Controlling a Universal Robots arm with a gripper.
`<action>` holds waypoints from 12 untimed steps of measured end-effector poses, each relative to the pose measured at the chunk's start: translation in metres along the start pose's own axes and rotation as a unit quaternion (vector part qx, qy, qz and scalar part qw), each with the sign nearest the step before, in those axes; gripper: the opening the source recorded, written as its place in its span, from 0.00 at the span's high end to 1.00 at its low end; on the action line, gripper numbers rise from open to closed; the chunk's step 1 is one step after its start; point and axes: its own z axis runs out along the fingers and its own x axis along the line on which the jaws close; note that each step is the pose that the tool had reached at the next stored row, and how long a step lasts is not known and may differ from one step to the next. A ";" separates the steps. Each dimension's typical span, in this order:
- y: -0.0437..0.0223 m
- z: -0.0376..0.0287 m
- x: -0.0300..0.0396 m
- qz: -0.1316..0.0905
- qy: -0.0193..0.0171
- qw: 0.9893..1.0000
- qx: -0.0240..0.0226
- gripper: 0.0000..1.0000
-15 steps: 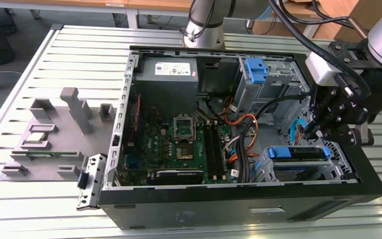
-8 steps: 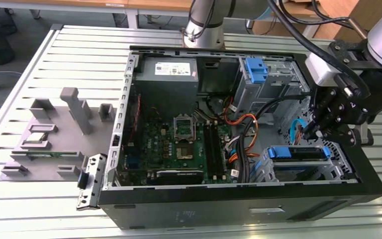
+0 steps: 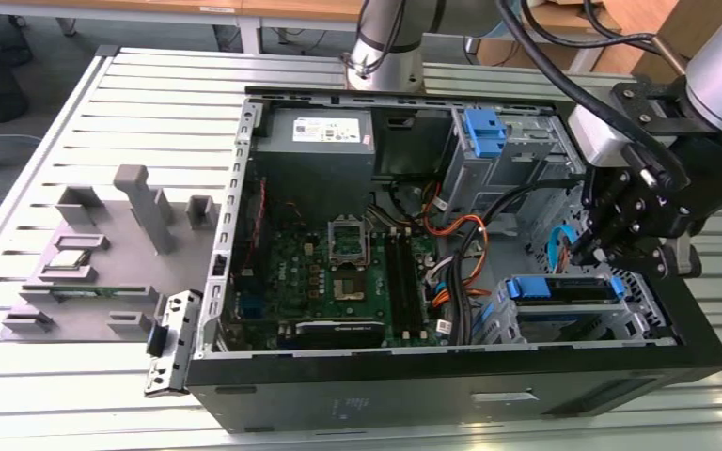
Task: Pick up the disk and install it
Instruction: 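Insert the first disk wire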
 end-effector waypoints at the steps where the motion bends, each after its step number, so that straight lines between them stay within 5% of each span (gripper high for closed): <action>1: 0.0006 0.0000 0.0011 0.000 0.000 1.000 0.002 0.84; 12: 0.0058 0.0007 0.0113 -0.002 0.000 1.000 0.018 0.84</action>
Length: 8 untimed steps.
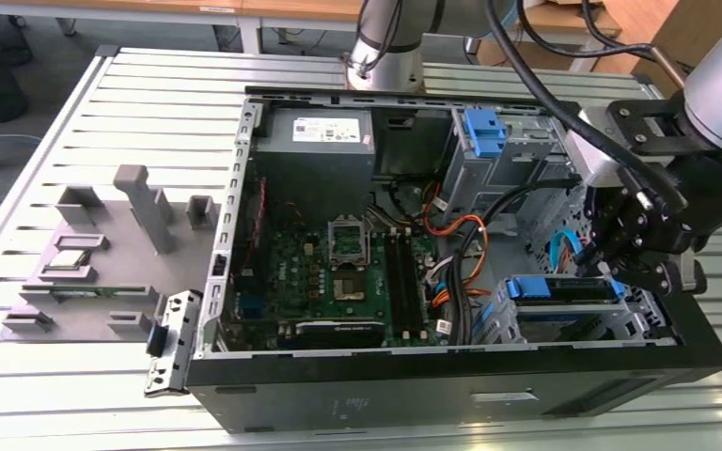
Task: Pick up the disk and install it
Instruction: 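Insert the first disk wire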
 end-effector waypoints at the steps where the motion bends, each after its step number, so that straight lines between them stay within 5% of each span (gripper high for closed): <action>1: 0.0005 0.0000 0.0001 0.000 0.000 1.000 0.002 0.84; 8: 0.0051 0.0011 0.0026 -0.006 0.000 1.000 0.014 0.84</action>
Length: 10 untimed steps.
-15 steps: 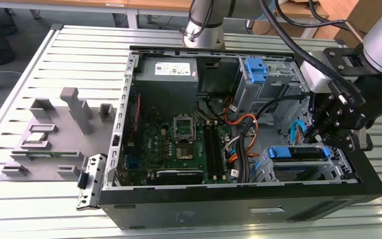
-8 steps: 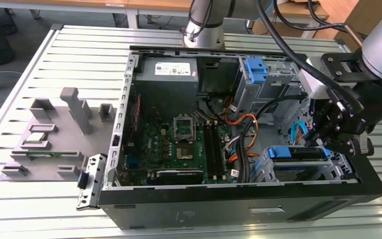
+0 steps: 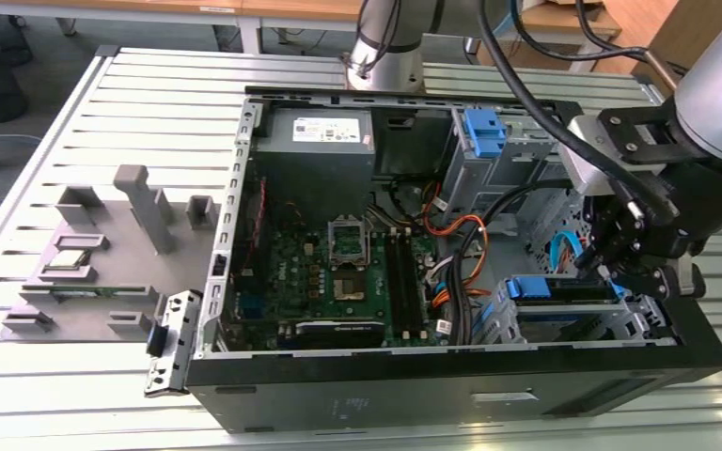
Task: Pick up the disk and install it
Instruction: 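Insert the first disk wire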
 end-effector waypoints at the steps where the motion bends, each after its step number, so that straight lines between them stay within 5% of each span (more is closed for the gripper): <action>1: 0.0006 0.0004 0.0001 -0.001 0.000 1.000 0.002 0.84; 10: 0.0019 0.0020 0.0007 -0.004 0.000 1.000 0.012 0.84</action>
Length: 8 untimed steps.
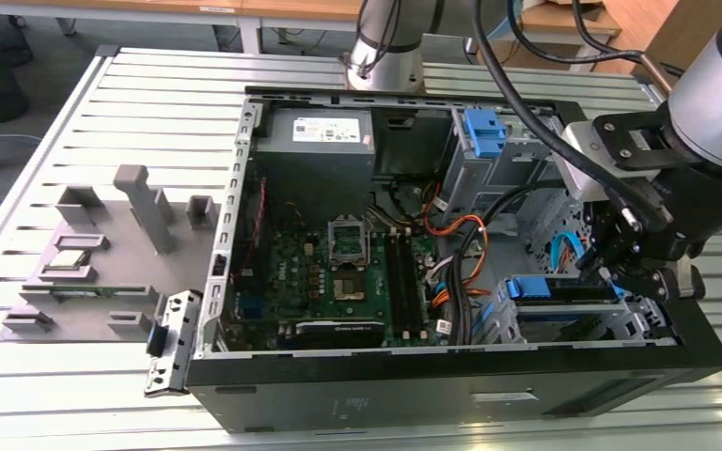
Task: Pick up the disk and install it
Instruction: 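Insert the first disk wire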
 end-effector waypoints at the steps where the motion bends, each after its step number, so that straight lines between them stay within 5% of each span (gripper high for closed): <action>1: 0.0006 0.0002 0.0000 0.000 0.000 1.000 0.000 0.84; 8: 0.0074 0.0031 0.0000 -0.001 0.000 1.000 0.008 0.84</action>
